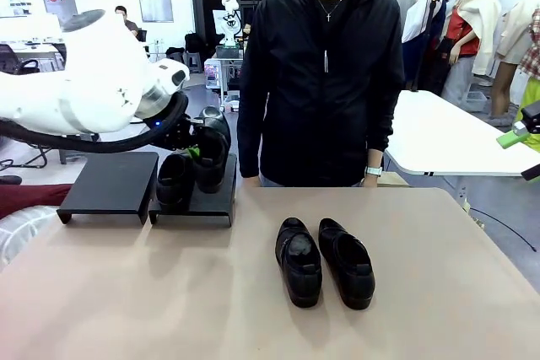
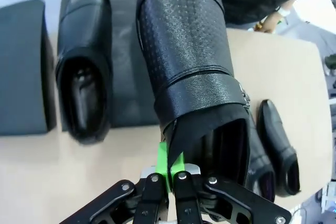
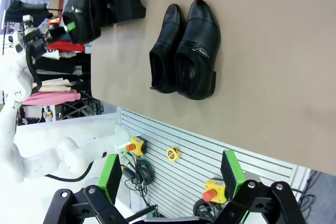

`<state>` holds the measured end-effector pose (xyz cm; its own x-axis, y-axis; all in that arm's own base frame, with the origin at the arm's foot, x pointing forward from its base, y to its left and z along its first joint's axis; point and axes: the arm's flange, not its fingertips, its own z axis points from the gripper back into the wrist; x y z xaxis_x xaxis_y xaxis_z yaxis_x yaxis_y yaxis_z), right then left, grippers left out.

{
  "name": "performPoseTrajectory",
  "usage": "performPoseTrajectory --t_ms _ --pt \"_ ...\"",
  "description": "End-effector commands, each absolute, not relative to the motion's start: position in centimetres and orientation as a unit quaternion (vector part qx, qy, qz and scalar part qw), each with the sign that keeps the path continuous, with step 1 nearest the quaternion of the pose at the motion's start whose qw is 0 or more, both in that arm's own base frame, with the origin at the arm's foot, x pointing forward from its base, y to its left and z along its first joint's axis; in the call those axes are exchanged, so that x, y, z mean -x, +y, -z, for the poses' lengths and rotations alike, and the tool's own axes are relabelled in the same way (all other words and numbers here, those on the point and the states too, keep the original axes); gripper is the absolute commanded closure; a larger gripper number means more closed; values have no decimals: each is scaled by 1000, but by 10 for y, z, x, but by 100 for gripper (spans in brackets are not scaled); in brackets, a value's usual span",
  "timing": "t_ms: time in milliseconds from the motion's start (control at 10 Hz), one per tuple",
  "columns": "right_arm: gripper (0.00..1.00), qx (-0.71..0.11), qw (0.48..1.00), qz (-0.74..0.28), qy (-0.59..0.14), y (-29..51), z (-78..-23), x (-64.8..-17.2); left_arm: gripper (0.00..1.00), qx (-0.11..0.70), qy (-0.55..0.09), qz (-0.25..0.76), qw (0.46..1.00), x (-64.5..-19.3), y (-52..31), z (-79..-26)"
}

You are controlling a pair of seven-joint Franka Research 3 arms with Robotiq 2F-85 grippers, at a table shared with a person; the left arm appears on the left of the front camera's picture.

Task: Organize the shoes by placing them on the stand.
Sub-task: Place the Shoe from the middle of the table onto the Shoes Stand.

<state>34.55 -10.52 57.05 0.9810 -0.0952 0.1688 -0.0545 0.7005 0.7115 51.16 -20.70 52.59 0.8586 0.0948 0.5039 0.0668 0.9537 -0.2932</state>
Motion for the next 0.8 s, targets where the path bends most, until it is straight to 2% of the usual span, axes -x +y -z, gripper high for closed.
performPoseTrajectory --t_ms 0,500,700 --pt "0 -383 919 5 -97 -107 -571 -345 100 145 -292 27 945 -540 -206 -514" --pt "0 -383 919 5 -97 -107 -571 -345 100 120 -354 -7 927 -580 -196 -465" --pt "0 -383 919 5 -97 -107 -571 -345 100 122 -326 0 937 -585 -196 -445"
